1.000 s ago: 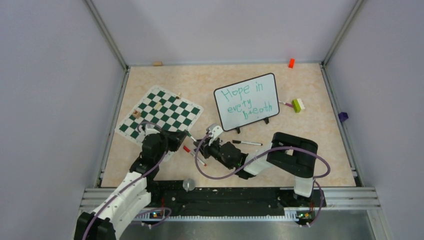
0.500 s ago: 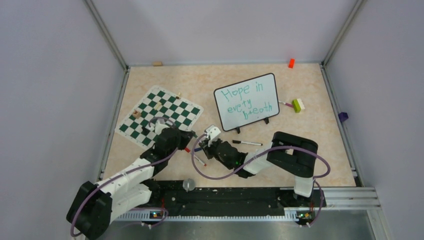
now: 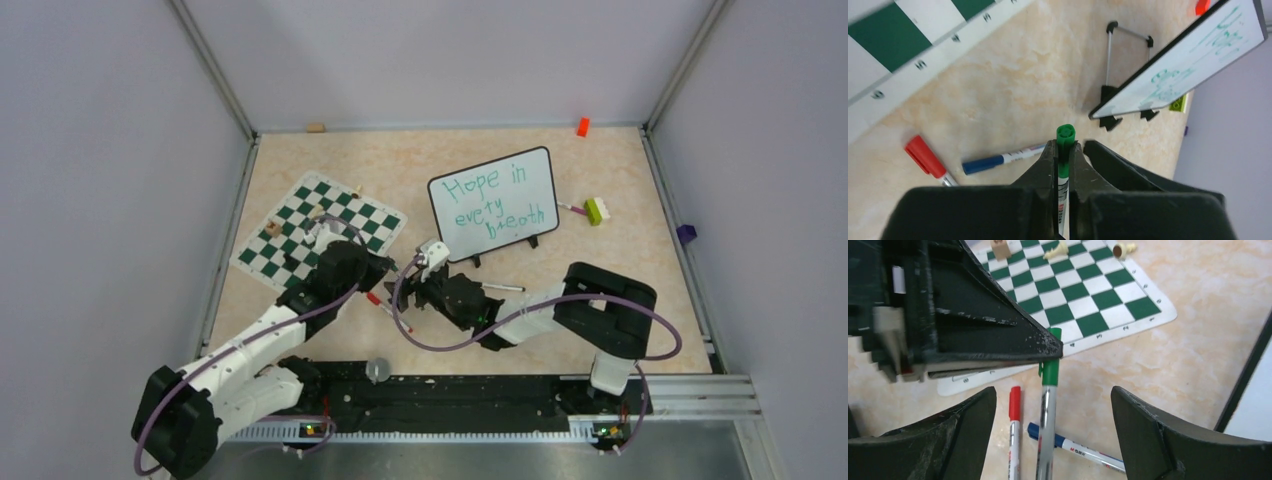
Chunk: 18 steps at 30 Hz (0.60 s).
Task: Write a sentence on the whiteboard
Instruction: Pass from the right arm to the left, then put down the whiteboard marker at the center of the board.
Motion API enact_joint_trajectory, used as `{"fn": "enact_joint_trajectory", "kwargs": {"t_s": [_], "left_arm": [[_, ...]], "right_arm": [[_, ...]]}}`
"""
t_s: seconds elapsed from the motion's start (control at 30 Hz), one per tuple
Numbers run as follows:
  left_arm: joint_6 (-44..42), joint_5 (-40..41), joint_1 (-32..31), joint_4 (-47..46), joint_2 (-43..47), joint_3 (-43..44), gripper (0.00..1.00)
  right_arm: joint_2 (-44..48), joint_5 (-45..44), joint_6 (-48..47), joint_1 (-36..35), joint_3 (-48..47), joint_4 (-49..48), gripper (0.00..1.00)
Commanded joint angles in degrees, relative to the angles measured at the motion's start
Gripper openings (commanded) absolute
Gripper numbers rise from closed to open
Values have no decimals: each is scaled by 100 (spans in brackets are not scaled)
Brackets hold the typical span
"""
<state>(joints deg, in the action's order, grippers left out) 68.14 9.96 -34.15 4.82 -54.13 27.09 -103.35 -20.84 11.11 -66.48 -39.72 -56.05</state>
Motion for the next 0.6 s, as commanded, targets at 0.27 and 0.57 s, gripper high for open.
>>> {"fn": "enact_joint_trajectory", "kwargs": {"t_s": [0.27,0.57], "left_arm": [[-1738,-332,1194,28,-785,594,13],[-2934,-420,1205,155,-580,783,98]], "right_arm": [[1801,-388,-233,115,875,-36,83],[3047,-1352,177,293,1181,1193,82]]}}
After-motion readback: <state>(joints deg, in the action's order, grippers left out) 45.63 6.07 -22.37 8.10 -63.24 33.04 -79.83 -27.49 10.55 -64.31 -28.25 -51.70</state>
